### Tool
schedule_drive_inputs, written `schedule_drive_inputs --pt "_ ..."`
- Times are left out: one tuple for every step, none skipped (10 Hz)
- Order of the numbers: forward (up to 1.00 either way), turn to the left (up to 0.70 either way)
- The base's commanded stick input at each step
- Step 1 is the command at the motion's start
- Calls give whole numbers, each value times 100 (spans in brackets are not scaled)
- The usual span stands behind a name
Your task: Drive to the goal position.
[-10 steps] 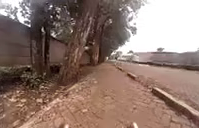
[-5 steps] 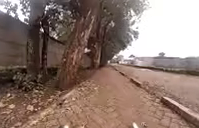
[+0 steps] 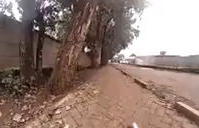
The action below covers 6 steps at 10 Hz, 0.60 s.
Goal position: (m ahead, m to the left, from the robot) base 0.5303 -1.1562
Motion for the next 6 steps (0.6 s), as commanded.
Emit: schedule_drive_inputs --pt "70 0" --pt "70 0" --pt "70 0" --pt "70 0" --pt "70 0" --pt "70 0"
